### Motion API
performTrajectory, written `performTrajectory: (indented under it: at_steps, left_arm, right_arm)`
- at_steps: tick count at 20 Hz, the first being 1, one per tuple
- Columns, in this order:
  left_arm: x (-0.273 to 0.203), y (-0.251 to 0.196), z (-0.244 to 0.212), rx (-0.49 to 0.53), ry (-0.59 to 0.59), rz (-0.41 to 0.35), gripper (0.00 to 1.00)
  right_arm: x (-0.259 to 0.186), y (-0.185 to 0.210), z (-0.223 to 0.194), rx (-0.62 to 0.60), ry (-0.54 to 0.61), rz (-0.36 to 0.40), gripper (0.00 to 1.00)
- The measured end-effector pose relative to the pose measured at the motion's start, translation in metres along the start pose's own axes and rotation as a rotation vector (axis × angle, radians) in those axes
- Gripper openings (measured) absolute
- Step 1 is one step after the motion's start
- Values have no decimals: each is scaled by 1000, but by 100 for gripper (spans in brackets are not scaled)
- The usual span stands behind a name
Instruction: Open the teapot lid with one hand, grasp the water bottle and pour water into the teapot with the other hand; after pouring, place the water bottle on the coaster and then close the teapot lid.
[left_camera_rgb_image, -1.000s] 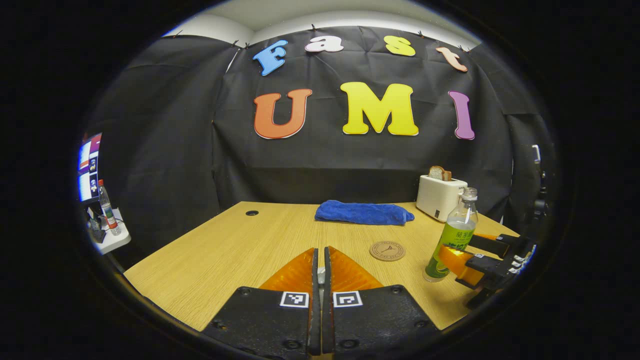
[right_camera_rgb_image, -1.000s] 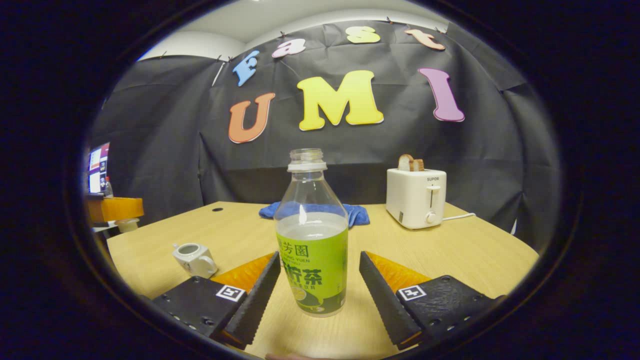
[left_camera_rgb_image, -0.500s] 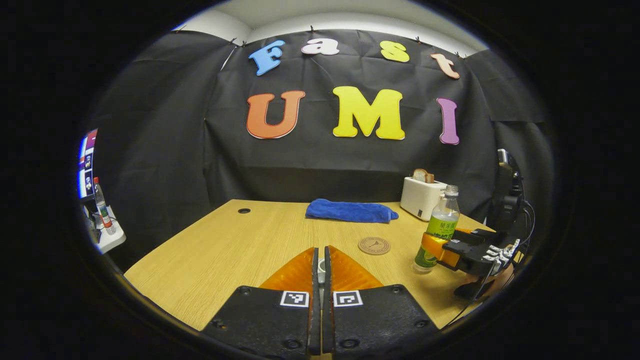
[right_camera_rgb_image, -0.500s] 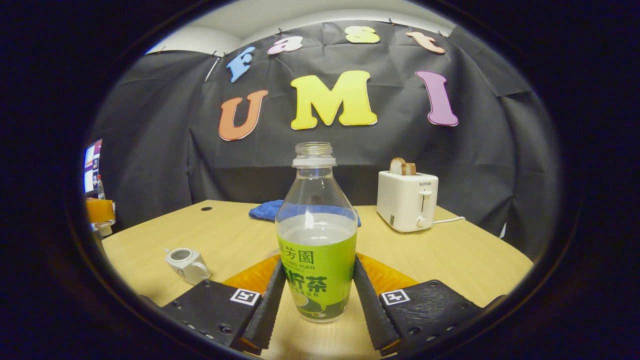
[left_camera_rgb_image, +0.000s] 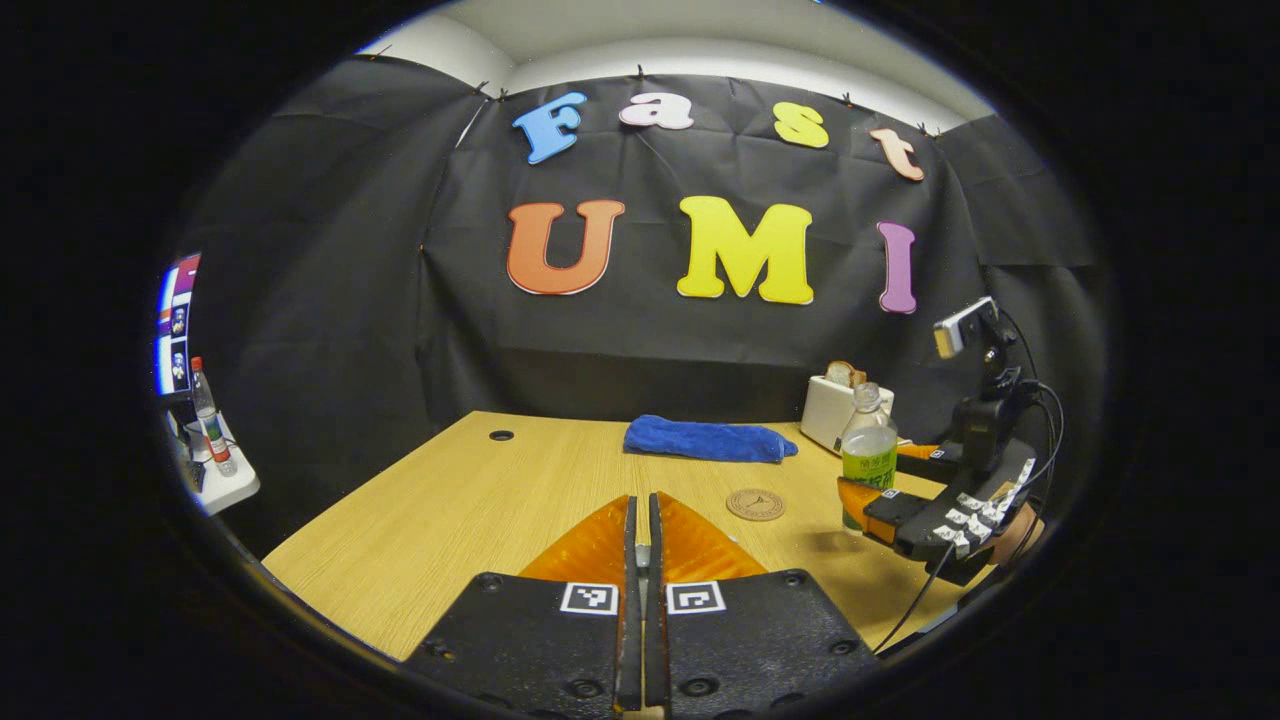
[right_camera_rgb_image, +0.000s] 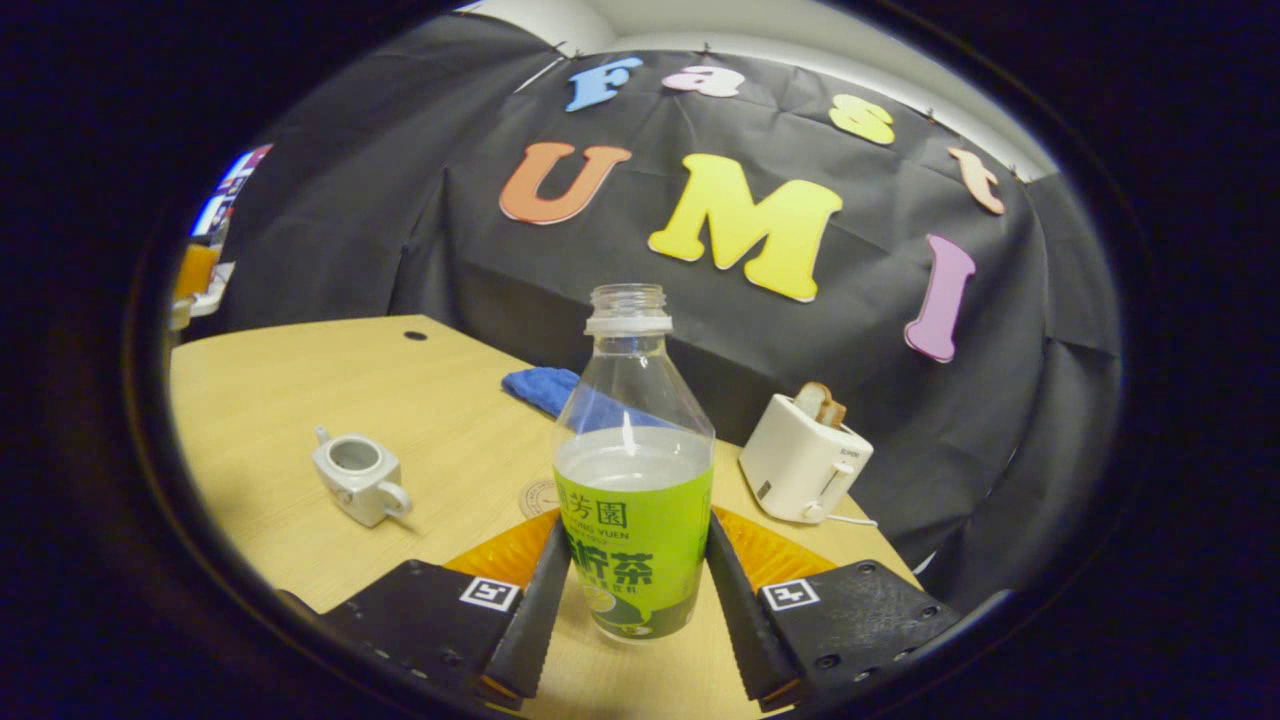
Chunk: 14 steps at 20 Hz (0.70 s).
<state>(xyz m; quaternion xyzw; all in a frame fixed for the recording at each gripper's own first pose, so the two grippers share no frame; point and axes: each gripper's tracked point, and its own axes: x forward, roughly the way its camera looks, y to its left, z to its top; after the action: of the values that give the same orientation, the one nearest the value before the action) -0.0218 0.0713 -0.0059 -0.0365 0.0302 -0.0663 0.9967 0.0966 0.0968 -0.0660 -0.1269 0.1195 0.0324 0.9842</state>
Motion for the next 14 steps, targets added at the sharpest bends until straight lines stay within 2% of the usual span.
performTrajectory:
  at_steps: [7, 14]
  left_arm:
    - [-5, 19, 2, 19, -6, 25, 4]
    - [-8, 28, 2, 0, -4, 10, 4]
  right_arm:
    - [8, 35, -3, -266, 59, 8, 74]
    - [19, 49, -14, -509, 106, -46, 73]
